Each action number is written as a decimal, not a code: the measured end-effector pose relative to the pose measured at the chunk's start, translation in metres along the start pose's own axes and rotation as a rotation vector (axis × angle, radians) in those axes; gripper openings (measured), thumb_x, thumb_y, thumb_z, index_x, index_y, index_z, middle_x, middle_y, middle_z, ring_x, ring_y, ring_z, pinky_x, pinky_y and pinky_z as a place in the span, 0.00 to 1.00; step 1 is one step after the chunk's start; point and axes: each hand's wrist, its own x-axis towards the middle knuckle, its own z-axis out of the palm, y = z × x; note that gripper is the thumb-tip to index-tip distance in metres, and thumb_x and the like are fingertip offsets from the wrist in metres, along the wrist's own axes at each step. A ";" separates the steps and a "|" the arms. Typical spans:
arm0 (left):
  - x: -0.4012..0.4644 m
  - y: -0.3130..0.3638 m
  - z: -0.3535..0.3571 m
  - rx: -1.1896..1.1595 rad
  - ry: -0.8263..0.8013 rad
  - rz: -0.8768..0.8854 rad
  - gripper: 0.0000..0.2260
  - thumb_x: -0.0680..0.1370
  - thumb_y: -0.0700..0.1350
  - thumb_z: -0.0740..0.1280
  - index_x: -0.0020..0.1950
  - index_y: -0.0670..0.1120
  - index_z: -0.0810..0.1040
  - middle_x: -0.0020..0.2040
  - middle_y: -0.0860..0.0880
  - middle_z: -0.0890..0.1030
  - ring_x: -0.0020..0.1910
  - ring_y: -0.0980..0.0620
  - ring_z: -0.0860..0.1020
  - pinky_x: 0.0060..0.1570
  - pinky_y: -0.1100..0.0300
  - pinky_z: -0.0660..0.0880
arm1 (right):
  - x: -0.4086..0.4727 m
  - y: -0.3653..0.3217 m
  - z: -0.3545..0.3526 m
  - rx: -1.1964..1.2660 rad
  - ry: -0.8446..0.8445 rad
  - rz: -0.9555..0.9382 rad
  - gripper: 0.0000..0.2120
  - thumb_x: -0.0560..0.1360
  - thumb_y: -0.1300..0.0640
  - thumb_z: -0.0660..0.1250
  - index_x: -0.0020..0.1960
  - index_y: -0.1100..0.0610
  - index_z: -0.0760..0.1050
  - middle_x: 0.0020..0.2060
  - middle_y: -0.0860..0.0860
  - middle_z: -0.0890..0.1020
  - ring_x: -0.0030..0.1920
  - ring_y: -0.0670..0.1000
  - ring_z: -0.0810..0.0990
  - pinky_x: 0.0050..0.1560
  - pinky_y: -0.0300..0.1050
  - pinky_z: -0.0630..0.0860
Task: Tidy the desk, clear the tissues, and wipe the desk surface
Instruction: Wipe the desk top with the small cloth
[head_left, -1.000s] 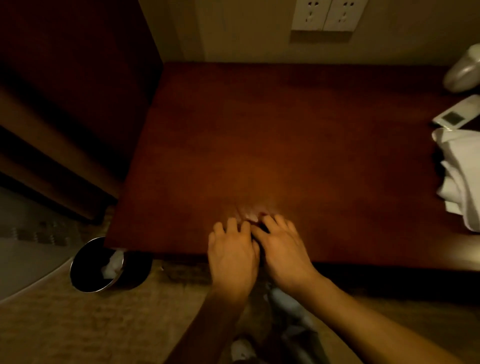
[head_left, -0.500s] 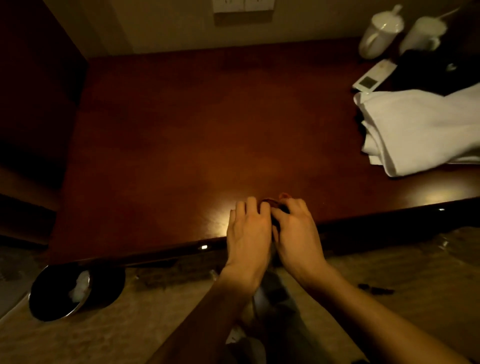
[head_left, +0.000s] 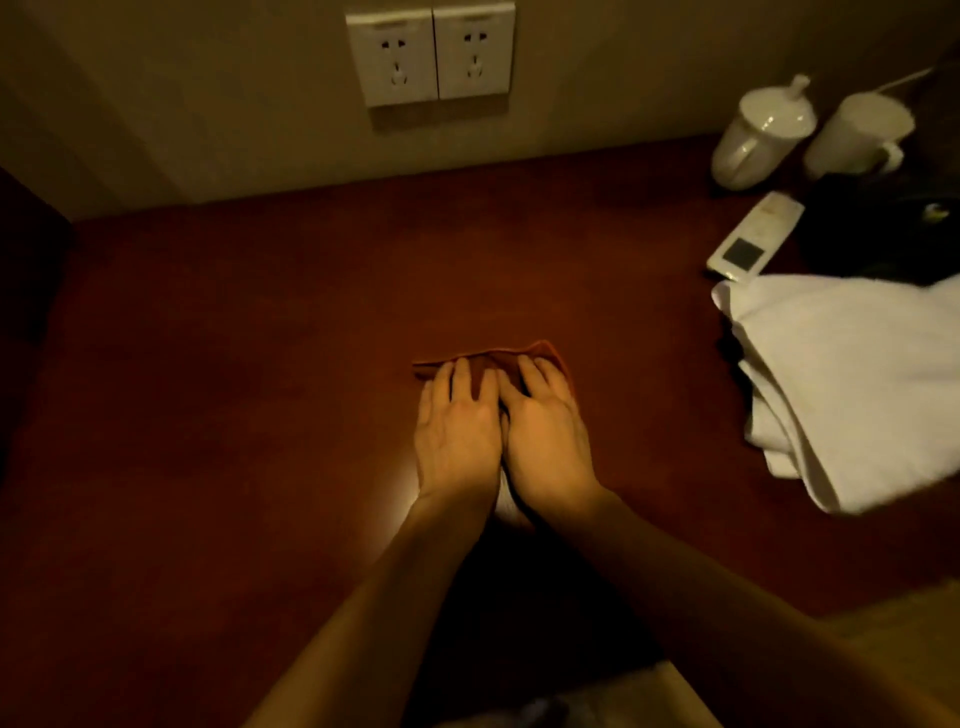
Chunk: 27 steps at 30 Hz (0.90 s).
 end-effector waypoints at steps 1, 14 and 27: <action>0.027 -0.002 -0.003 0.008 -0.012 -0.015 0.21 0.82 0.44 0.51 0.75 0.48 0.56 0.77 0.43 0.54 0.76 0.46 0.49 0.74 0.51 0.50 | 0.029 0.001 -0.002 0.010 -0.017 0.001 0.22 0.81 0.54 0.55 0.74 0.53 0.62 0.76 0.54 0.59 0.76 0.55 0.52 0.75 0.48 0.53; 0.299 -0.025 -0.039 0.098 -0.053 -0.074 0.24 0.81 0.43 0.54 0.76 0.47 0.54 0.77 0.41 0.54 0.76 0.44 0.51 0.74 0.51 0.53 | 0.310 0.015 -0.018 -0.086 -0.038 -0.125 0.21 0.78 0.57 0.56 0.71 0.57 0.66 0.71 0.61 0.67 0.72 0.62 0.60 0.73 0.56 0.55; 0.223 0.036 -0.035 0.093 -0.044 0.029 0.20 0.83 0.48 0.50 0.75 0.48 0.60 0.75 0.41 0.60 0.75 0.46 0.55 0.69 0.59 0.50 | 0.235 0.065 -0.041 -0.033 -0.032 -0.120 0.18 0.78 0.54 0.57 0.65 0.55 0.72 0.70 0.60 0.68 0.71 0.60 0.62 0.70 0.49 0.58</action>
